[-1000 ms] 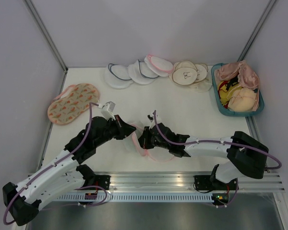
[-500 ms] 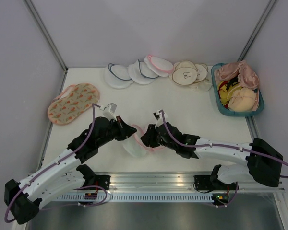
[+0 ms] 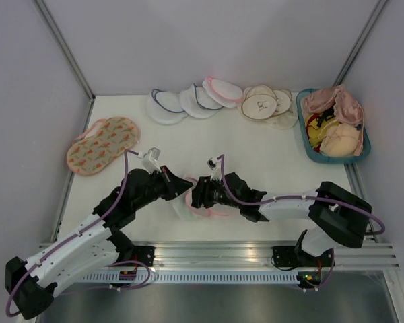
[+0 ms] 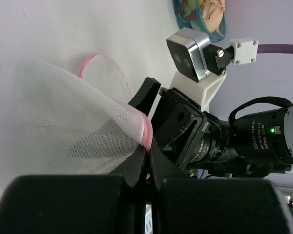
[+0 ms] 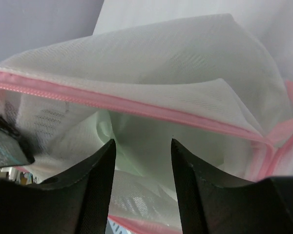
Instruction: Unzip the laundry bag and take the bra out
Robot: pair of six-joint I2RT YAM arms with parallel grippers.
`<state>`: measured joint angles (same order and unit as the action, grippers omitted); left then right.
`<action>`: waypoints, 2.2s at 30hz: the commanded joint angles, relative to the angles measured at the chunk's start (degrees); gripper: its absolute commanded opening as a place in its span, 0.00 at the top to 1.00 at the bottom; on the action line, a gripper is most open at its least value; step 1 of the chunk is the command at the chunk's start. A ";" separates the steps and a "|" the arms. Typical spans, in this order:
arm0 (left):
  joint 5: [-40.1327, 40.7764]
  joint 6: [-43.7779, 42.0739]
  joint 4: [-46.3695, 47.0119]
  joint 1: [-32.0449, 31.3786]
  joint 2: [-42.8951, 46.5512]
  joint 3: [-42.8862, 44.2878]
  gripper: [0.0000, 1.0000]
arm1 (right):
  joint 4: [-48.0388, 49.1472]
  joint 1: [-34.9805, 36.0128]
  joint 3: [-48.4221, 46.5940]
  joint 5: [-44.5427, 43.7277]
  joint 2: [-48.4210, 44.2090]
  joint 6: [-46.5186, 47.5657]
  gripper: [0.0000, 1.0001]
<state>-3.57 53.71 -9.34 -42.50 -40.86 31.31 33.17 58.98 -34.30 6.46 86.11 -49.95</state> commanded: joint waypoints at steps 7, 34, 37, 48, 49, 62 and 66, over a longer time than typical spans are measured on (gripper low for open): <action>-3.28 8.34 7.67 -0.21 1.48 -5.12 0.98 | 30.54 0.08 0.03 6.11 12.59 -10.16 0.39; -1.70 11.85 6.97 -0.21 7.29 -7.67 0.98 | 34.34 0.78 3.02 6.29 9.52 -11.66 0.35; -2.23 12.55 7.41 -0.21 6.85 -7.40 0.98 | 31.70 0.78 0.83 5.06 10.66 -11.13 0.38; -3.99 15.28 9.08 -0.30 7.37 -8.54 0.98 | 31.95 1.93 -7.97 -0.56 20.06 -14.55 0.81; -3.98 15.19 8.99 -0.30 7.55 -8.63 0.98 | 32.66 1.93 -7.80 -0.92 20.15 -14.64 0.90; 3.30 12.47 2.77 -0.21 12.12 -8.81 0.98 | 20.29 1.84 3.97 -4.61 4.72 -9.65 1.00; 7.61 10.63 0.99 -0.13 12.30 -8.46 0.98 | 9.40 1.93 5.56 -8.02 -4.17 -5.52 1.00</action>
<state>0.01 66.76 -6.70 -42.50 -28.69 21.98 50.11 60.90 -29.30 2.55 88.40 -60.25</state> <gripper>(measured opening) 0.026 0.004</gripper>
